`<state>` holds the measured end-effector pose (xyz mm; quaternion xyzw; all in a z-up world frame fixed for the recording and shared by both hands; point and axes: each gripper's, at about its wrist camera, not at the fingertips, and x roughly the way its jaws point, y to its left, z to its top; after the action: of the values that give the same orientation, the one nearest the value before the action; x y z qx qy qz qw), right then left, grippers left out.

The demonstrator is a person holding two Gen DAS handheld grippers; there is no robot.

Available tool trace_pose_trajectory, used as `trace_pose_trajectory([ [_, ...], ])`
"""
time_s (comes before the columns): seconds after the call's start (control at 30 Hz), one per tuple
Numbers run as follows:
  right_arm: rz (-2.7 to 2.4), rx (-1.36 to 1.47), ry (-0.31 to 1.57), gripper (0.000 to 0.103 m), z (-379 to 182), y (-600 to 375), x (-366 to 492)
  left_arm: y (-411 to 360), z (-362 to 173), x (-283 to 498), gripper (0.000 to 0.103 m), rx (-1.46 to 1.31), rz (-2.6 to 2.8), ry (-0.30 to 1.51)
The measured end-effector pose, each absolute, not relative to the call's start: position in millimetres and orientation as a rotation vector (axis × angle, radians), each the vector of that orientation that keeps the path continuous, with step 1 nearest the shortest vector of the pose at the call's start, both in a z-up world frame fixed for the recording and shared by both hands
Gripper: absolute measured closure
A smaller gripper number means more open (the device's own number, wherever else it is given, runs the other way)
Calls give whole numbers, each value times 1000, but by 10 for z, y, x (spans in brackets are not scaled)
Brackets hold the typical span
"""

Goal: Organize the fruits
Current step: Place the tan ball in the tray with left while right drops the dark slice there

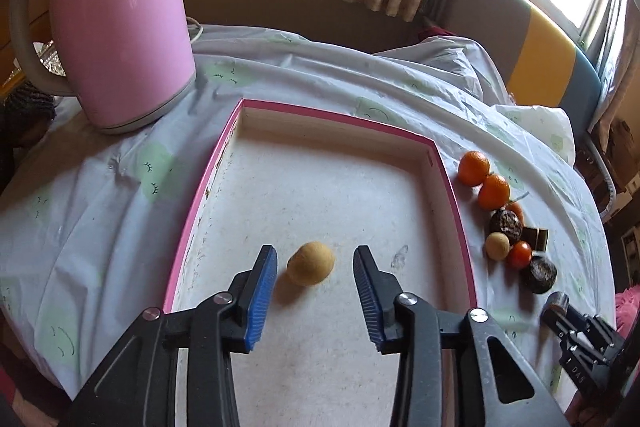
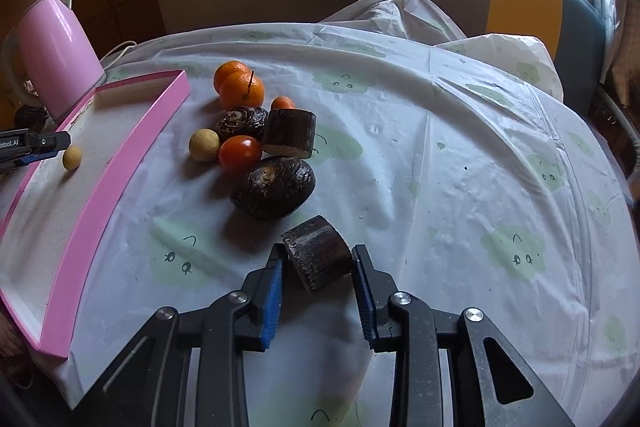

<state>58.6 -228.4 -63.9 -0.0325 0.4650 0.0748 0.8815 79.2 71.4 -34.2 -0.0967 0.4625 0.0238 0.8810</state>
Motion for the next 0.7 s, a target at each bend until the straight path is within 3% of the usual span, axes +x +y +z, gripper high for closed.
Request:
trace_pose_trajectory([
  [0.2,223,14,935,70,-450,-2182,397,581,-278,532,63,-179,13,946],
  [0.7,500,-13,972,70,-260,-880,788,778,-110,251,63,-167,59,872],
])
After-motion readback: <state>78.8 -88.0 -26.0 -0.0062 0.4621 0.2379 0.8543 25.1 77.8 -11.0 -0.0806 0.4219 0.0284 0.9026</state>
